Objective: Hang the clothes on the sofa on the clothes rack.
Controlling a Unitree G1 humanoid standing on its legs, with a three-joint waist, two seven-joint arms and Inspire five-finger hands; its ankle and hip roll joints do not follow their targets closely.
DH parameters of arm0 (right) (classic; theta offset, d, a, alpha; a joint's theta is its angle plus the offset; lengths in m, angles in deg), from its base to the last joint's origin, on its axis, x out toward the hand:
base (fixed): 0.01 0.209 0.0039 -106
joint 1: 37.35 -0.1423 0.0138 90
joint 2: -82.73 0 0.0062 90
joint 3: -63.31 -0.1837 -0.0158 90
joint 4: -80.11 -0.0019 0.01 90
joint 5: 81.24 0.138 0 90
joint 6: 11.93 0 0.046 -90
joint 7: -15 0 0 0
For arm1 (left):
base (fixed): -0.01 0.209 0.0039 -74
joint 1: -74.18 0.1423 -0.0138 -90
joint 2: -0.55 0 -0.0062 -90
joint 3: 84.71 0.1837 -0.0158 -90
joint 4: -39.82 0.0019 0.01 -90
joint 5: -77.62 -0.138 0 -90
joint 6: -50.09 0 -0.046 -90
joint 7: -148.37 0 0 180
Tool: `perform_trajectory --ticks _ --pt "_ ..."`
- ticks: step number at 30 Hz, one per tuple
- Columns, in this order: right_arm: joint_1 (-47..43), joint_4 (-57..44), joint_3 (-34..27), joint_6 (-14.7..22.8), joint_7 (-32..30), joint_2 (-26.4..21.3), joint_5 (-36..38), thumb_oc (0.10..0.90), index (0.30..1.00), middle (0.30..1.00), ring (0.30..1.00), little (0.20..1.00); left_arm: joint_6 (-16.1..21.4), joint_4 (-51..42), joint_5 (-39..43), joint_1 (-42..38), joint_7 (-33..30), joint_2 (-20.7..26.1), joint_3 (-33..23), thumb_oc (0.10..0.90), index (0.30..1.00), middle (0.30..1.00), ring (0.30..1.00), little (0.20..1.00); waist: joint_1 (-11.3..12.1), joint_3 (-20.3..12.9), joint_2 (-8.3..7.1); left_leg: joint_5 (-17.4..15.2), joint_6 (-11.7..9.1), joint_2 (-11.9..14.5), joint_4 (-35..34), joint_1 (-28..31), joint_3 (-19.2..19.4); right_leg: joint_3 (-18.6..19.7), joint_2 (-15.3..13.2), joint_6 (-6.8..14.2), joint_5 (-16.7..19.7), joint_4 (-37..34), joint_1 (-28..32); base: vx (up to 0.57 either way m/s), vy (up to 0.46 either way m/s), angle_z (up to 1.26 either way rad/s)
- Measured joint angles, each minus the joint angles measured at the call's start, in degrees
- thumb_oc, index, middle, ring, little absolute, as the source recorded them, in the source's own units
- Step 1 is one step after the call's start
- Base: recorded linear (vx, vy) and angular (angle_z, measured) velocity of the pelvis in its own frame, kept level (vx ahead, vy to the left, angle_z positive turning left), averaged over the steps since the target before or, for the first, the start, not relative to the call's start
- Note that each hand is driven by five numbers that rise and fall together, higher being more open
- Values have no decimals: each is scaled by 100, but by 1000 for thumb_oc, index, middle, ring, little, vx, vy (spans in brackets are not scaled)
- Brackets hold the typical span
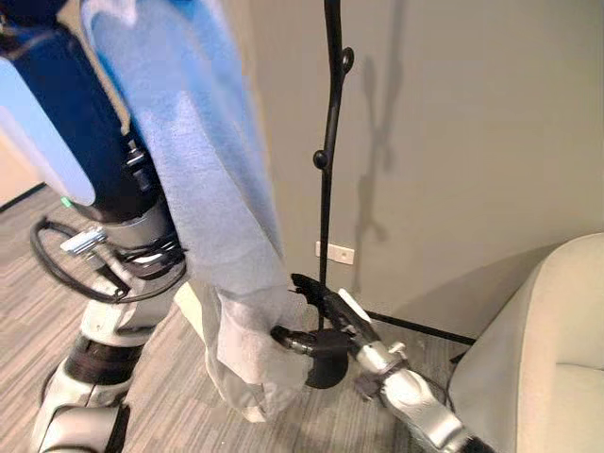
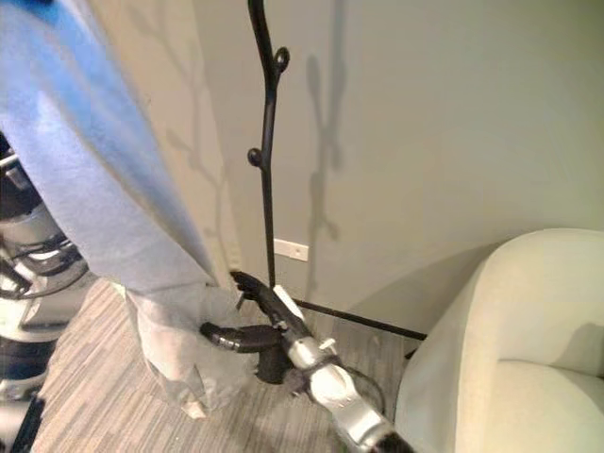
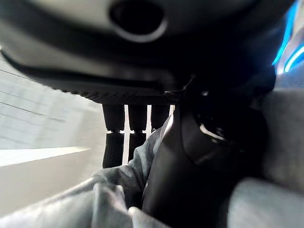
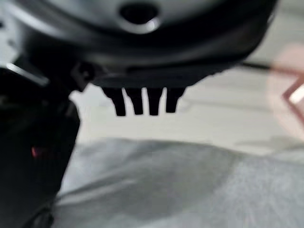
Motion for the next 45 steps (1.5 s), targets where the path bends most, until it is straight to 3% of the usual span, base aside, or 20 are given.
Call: perform_trajectory --ticks 4,9,10,11,12,15,18,20,21,22,24,27,29,32,33,37,45 --pt "-181 -22 358 66 -140 110 -245 800 900 900 900 900 36 -6 -1 -229 -164 -117 -8 400 300 300 300 300 125 -82 323 1 3 -35 0 -23 -45 -76 -20 25 -21 0 13 -5 -3 8" --pt "-219 131 599 69 -212 132 -328 800 900 900 900 900 36 69 -6 -343 -214 -215 34 400 300 300 300 300 109 -75 480 2 3 -43 -1 -43 -130 -165 -19 31 -35 0 17 -4 5 5" --pt "-219 217 623 69 -211 133 -326 595 592 592 592 592 36 80 -7 -345 -219 -283 34 400 300 300 300 300 110 -75 481 2 3 -46 -1 -42 -145 -192 -18 36 -45 0 29 2 16 9" --pt "-219 288 649 69 -211 133 -323 442 364 364 364 364 35 86 -5 -345 -233 -334 34 400 300 300 300 300 115 -75 480 2 3 -46 -1 -45 -154 -205 -17 36 -46 0 34 7 16 6" --pt "-219 359 667 70 -202 139 -317 400 300 300 300 300 36 89 -6 -344 -235 -382 34 400 300 300 300 300 118 -72 476 2 3 -51 -1 -47 -157 -208 -19 36 -46 0 33 8 16 3" --pt "-177 495 658 68 -203 165 -174 400 300 300 300 300 36 90 -4 -344 -235 -490 33 400 300 300 300 300 111 -45 439 2 3 -58 -1 -49 -177 -225 -20 38 -48 0 46 1 3 1" --pt "-131 749 626 86 -214 175 -21 400 300 300 300 300 39 246 10 -344 -242 -495 33 400 300 300 300 300 -20 65 253 3 4 -59 0 -37 -191 -233 -17 38 -48 0 72 7 17 2" --pt "104 758 296 86 -231 131 -24 400 300 300 300 300 38 325 20 -344 -242 -458 27 400 300 300 300 300 -47 113 167 3 4 -59 -1 -36 -179 -227 -22 38 -47 0 58 15 45 -1" --pt "700 497 -310 140 -365 -93 -51 400 300 300 300 300 39 312 19 -332 -239 -148 -5 400 300 300 300 300 -54 152 92 2 4 -62 -1 -35 -173 -224 -26 38 -47 1 53 35 61 -3" --pt "935 408 -545 140 -475 -241 -53 400 300 300 300 300 39 310 21 -332 -238 10 -45 400 300 300 300 300 -70 170 48 2 4 -61 -1 -34 -153 -212 -27 38 -47 1 52 46 57 -2" --pt "1850 -228 -1964 144 -1009 -824 -323 400 300 300 300 300 56 292 18 -179 -232 395 -113 400 300 300 300 300 -258 213 -55 -1 4 -69 -3 -2 -136 -204 -37 37 -45 1 77 61 59 -2" --pt "2053 -589 -3149 118 -1900 -819 -885 400 300 300 300 300 55 232 5 -179 -291 481 -155 400 300 300 300 300 -435 228 -97 -9 10 -77 -7 48 -126 -177 -50 37 -44 2 112 43 32 -5" --pt "1956 -837 -3578 118 -2674 -816 -1108 400 300 300 300 300 55 189 4 -179 -472 424 -174 400 300 300 300 300 -493 218 -107 -9 9 -56 -5 78 -76 -114 -39 30 -37 2 103 24 16 -13" --pt "1911 -1040 -3777 78 -3125 -845 -1469 400 300 300 300 300 52 153 3 -179 -575 350 -318 400 300 300 300 300 -491 189 -96 -16 0 -35 -6 96 -13 -49 -20 24 -33 1 101 21 17 -12" --pt "1918 -1303 -3906 -76 -3407 -855 -1977 400 300 300 300 300 43 84 -2 -149 -634 330 -458 400 300 300 300 300 -488 170 -66 -16 0 -21 -7 90 -3 -45 -21 19 -30 1 94 0 0 0" --pt "1886 -1925 -4102 -288 -3992 -918 -2883 400 300 300 300 300 32 -31 -19 -50 -850 236 -754 400 300 300 300 300 -449 128 -37 -18 1 -27 -6 86 0 -48 -26 18 -30 2 77 0 0 0" --pt "1300 -2499 -4440 -657 -4503 -1589 -4214 400 300 300 300 300 -95 122 -111 362 -997 234 -1168 400 300 300 300 300 -332 -25 -129 -21 7 -28 -9 83 1 -44 -26 17 -29 2 81 0 0 0"
